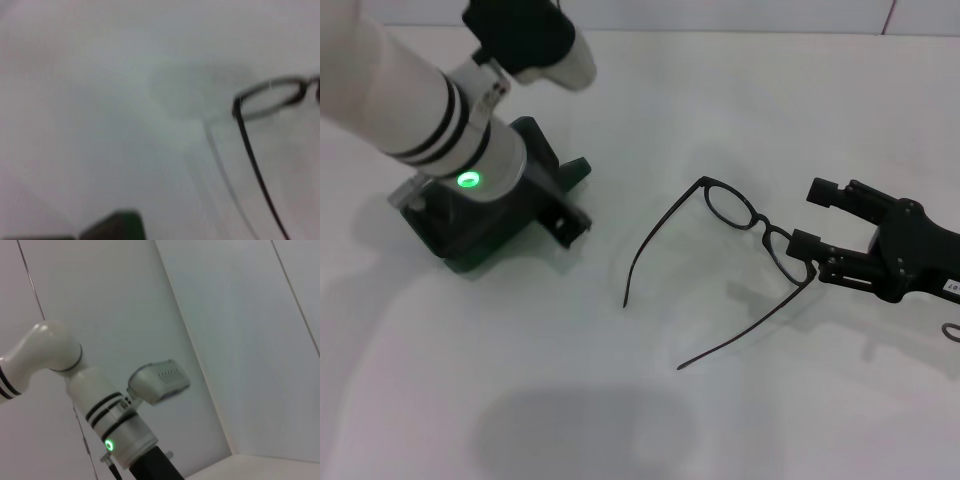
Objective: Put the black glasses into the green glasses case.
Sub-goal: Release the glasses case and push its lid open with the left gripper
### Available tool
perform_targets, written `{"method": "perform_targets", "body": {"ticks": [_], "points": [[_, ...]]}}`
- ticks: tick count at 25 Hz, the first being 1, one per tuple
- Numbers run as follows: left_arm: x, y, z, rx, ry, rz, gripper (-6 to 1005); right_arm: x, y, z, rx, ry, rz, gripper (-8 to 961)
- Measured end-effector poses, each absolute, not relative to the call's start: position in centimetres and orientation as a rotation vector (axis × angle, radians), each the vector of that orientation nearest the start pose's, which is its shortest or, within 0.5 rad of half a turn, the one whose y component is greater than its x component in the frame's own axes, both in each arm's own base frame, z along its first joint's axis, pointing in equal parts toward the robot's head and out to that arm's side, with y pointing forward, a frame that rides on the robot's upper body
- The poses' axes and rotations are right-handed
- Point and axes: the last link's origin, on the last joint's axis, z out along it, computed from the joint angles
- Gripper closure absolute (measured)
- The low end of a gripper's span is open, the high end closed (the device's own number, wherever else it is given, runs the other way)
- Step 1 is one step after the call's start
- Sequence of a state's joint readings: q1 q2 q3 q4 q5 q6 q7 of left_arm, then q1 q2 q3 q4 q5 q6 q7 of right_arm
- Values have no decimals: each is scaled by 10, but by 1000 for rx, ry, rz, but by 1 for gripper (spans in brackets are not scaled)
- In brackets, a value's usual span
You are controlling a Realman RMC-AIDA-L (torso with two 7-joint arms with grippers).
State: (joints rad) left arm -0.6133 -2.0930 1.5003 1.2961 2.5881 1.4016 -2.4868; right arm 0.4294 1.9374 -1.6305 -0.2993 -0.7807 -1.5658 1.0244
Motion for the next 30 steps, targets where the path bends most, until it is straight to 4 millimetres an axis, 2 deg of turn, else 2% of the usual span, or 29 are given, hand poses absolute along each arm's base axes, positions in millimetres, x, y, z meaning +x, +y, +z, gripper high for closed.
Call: {"method": "perform_targets", "body": {"ticks": [3,5,8,9,16,26,30], "points": [[-154,363,-16,-2613,-641,396,970,263,289,-16,-2556,576,1212,87],[-152,367,-6,-2568,-626,378,970,262,289,-16,-2556,575,1212,87],[-161,376,5,-2488,-633,424,969,262,289,-16,-2556,573,1212,87],[-172,381,7,-2452,-654,471,969,262,289,-16,-2555,571,1212,87],[-198,385,-11,-2452,-733,568,969,262,290,-16,-2546,567,1214,88],[-187,365,-41,-2603,-735,556,969,260,295,-16,-2547,560,1201,88],[-182,363,-45,-2617,-721,549,969,261,295,-17,-2546,561,1198,88]]}}
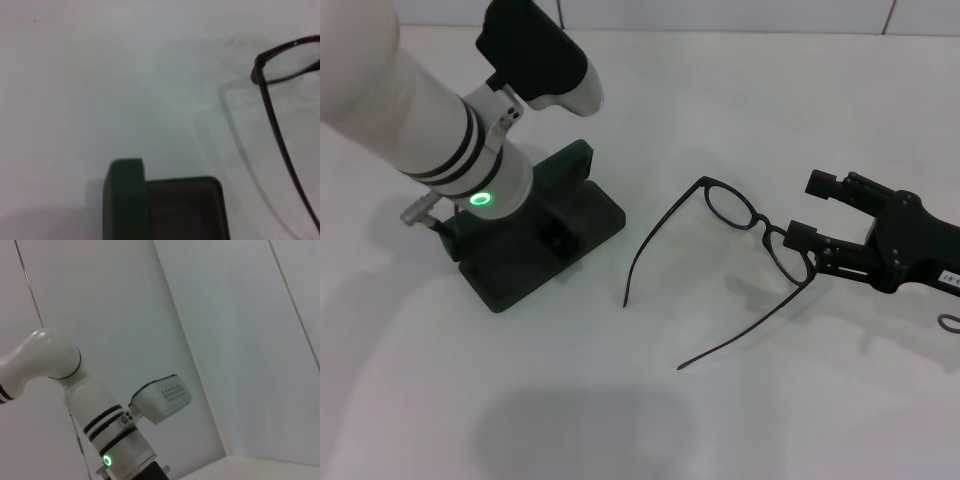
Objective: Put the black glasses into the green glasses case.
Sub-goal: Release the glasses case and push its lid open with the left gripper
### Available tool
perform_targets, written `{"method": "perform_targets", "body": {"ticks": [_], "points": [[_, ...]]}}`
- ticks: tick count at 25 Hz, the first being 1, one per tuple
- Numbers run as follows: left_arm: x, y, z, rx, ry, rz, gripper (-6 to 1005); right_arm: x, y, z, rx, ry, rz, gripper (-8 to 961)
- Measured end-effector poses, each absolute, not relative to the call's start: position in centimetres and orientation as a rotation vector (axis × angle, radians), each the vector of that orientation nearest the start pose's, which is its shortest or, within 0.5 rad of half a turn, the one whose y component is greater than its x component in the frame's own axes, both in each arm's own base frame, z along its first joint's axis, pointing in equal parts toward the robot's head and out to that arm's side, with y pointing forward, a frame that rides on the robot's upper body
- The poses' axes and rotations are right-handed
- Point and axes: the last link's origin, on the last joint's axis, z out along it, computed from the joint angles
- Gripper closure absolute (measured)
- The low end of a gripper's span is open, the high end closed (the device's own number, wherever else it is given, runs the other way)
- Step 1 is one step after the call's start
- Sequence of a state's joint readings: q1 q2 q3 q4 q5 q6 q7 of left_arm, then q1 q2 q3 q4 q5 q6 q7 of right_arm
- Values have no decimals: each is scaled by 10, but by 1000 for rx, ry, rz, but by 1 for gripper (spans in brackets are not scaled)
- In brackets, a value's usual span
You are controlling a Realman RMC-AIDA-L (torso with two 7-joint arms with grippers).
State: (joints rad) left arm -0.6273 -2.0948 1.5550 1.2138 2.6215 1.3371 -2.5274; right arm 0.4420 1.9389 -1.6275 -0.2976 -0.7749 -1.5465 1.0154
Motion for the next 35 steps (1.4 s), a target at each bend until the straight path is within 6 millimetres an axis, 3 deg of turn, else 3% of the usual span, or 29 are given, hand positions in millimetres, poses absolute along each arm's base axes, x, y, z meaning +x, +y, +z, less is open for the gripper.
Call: {"method": "perform_targets", "body": {"ticks": [8,14,21,30,35], "points": [[-153,359,-28,-2616,-618,449,968,262,294,-16,-2541,568,1195,88],[-126,362,5,-2541,-531,412,968,263,294,-14,-2528,568,1201,88],[-129,378,27,-2475,-488,563,791,264,294,-14,-2523,570,1200,88],[-136,384,21,-2541,-585,650,455,263,295,-15,-2523,570,1197,88],[-149,385,16,-2544,-639,696,456,263,295,-16,-2523,567,1197,88]]}}
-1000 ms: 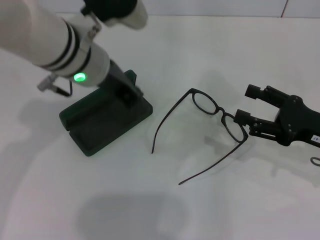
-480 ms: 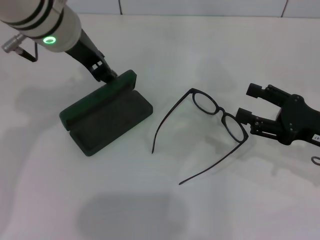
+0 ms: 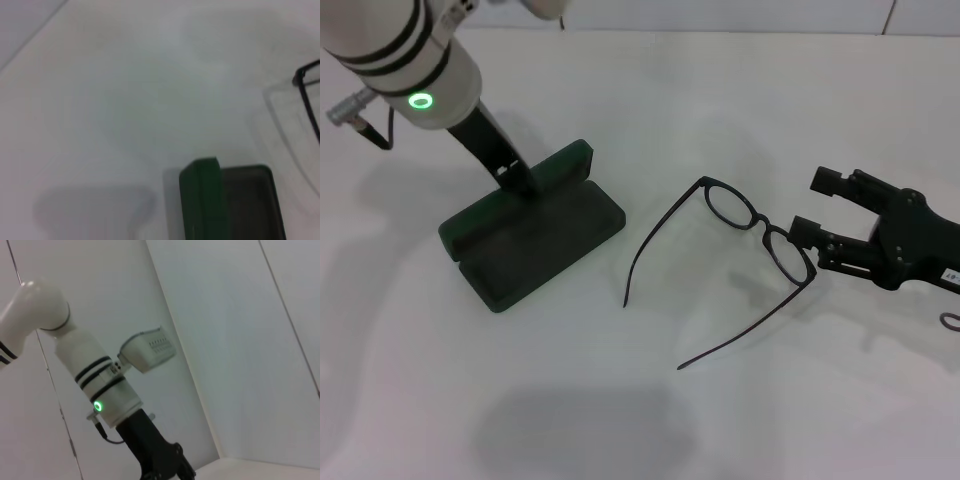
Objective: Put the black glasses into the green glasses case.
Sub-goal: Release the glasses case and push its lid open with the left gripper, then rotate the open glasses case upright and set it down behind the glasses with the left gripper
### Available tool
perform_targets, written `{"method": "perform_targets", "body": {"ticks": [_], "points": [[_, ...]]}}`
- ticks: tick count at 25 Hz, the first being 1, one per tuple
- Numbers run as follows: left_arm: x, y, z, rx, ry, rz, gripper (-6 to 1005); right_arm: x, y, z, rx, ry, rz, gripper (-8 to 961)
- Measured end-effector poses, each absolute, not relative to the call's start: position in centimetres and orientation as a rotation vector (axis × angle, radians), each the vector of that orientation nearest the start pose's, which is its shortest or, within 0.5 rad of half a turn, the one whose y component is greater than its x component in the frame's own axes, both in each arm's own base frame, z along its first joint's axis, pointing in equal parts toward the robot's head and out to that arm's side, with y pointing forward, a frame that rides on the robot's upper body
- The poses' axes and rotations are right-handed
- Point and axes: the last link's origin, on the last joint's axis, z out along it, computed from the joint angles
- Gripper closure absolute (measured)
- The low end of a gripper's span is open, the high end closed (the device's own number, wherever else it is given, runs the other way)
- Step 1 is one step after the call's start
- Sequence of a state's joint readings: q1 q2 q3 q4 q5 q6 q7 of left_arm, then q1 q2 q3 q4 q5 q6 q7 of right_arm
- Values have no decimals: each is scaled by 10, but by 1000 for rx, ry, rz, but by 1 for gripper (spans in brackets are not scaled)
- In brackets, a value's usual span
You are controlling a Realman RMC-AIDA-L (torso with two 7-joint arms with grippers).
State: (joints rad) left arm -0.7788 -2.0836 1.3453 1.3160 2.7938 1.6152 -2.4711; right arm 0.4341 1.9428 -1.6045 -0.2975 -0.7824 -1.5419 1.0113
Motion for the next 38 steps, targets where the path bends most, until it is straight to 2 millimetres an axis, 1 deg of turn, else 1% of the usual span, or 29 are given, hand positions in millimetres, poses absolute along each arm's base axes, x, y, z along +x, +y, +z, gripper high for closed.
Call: {"method": "perform_targets", "body": {"ticks": [3,7,14,20,25,31,33,38], "points": [[-156,387,13,-2541,-667,719,457,263,294,-16,-2522,562,1196,88],[-166,394,10,-2528,-703,704,458,263,294,-17,-2522,563,1198,88],[-172,397,5,-2525,-702,704,460,265,291,-17,-2518,573,1195,88],[-175,396,-2,-2537,-712,740,462,267,289,-17,-2513,579,1197,88],[-175,397,-5,-2540,-710,749,504,266,289,-18,-2513,577,1201,89],[-171,399,-5,-2541,-696,743,716,267,289,-18,-2512,580,1197,89],[-170,399,-5,-2542,-692,743,804,267,289,-18,-2511,581,1196,89],[-158,403,0,-2531,-637,694,801,266,287,-19,-2524,574,1199,89]]}}
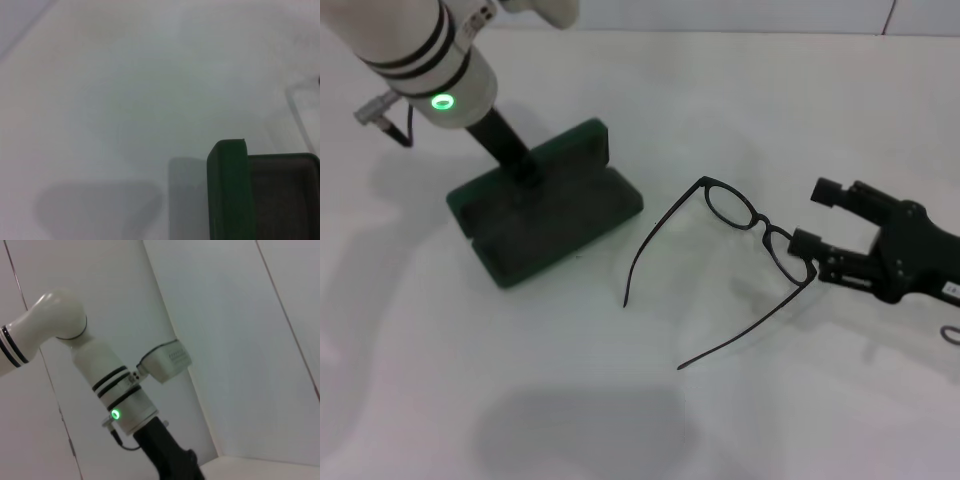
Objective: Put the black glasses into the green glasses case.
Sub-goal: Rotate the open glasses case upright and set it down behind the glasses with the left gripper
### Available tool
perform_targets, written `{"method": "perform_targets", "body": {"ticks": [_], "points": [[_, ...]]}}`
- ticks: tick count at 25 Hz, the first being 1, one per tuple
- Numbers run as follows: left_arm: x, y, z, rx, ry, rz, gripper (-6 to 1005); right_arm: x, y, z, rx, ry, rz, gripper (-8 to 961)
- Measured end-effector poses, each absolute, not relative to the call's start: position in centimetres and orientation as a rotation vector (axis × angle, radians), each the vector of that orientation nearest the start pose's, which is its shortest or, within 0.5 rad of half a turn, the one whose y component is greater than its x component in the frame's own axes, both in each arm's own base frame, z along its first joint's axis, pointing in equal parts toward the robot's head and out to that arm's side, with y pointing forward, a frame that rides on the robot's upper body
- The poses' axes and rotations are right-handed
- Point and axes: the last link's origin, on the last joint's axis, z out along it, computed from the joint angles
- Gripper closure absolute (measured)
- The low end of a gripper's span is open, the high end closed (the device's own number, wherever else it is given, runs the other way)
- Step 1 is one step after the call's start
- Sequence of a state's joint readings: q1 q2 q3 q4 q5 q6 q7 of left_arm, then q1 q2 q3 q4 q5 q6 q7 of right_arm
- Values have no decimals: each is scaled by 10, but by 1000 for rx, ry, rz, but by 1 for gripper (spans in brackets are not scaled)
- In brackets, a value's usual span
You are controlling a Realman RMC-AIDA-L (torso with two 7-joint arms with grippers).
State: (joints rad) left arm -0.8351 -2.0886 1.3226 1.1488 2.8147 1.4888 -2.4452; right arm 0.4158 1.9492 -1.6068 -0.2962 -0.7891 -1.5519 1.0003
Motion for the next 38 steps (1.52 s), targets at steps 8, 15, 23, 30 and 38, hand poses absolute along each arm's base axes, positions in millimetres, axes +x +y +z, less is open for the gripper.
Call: {"method": "perform_targets", "body": {"ticks": [8,15,23,30,38], "points": [[-117,412,-15,-2488,-292,556,796,252,271,-19,-2694,433,1279,89],[-93,414,-58,-2470,14,499,791,253,267,-20,-2691,449,1296,89],[-98,416,-85,-2490,86,583,786,254,264,-22,-2666,470,1303,89],[-105,393,-98,-2562,91,741,782,255,266,-20,-2642,472,1304,99],[-98,380,-98,-2617,68,696,777,253,268,-20,-2650,467,1305,103]]}}
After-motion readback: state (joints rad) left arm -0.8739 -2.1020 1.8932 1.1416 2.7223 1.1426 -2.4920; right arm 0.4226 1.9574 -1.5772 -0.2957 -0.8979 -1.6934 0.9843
